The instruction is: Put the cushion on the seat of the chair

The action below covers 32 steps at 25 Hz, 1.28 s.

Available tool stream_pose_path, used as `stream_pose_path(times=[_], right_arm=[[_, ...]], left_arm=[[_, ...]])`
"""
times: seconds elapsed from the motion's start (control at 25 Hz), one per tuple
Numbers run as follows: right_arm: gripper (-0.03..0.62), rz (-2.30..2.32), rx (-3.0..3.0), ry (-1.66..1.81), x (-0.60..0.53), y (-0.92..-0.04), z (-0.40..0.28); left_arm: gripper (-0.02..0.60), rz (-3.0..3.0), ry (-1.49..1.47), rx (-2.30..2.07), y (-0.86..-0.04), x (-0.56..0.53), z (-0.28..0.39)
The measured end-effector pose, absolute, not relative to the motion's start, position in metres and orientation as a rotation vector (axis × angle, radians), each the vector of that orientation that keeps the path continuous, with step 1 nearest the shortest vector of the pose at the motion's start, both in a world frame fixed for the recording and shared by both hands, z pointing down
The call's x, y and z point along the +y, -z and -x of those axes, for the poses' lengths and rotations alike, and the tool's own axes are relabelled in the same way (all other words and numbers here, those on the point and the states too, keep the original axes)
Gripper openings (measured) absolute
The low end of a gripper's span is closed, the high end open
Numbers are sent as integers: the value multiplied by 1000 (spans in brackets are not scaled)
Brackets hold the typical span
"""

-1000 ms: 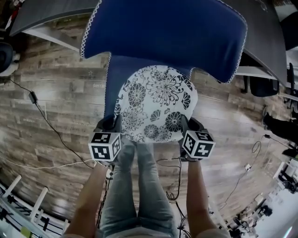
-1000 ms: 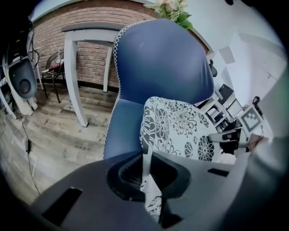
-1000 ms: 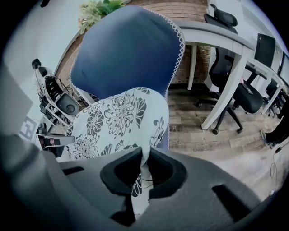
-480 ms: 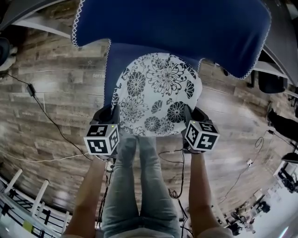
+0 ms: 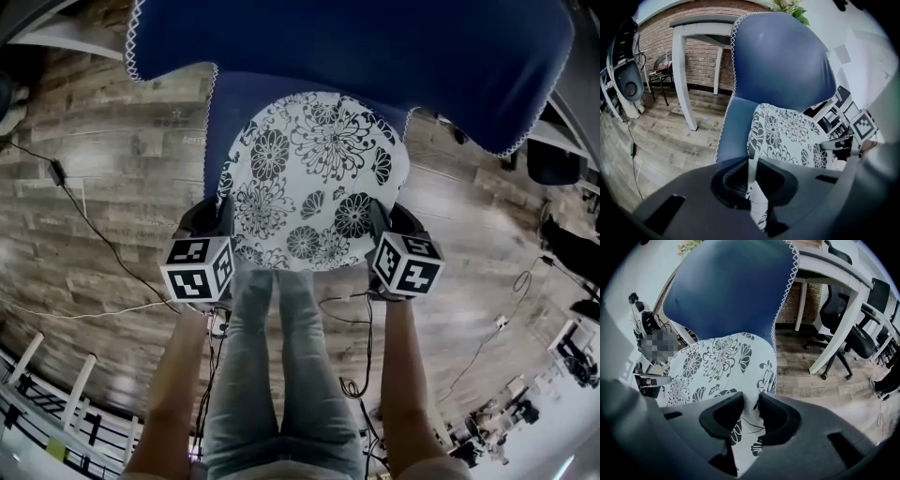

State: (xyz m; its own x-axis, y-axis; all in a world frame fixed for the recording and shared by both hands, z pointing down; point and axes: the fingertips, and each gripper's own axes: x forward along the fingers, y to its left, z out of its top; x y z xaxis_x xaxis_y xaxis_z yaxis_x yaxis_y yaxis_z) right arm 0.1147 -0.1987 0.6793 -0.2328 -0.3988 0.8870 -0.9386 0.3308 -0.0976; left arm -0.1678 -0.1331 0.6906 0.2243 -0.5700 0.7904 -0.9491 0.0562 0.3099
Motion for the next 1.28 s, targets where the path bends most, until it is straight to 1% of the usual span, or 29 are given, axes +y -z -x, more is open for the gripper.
stream_pose_path(times=[0.44,0.88,1.12,1.28], right_arm=[[158,-1186,-1793,-865,-199,-691,-121],[169,-1196,-1817,-862,-199,-692,-122],[172,-1203,-1823,-862,-195,-690,-124],[176,-1210,-1826,-866,-196,-688,-125]], left_arm=[[15,-1573,-602,-1501,-703,-137,172],[21,-1537,-653,-1532,-716,-140,176],[100,-1529,-640,-1532,-718,-139,183],[140,-1523,-640,-1534,-719,-138,188]])
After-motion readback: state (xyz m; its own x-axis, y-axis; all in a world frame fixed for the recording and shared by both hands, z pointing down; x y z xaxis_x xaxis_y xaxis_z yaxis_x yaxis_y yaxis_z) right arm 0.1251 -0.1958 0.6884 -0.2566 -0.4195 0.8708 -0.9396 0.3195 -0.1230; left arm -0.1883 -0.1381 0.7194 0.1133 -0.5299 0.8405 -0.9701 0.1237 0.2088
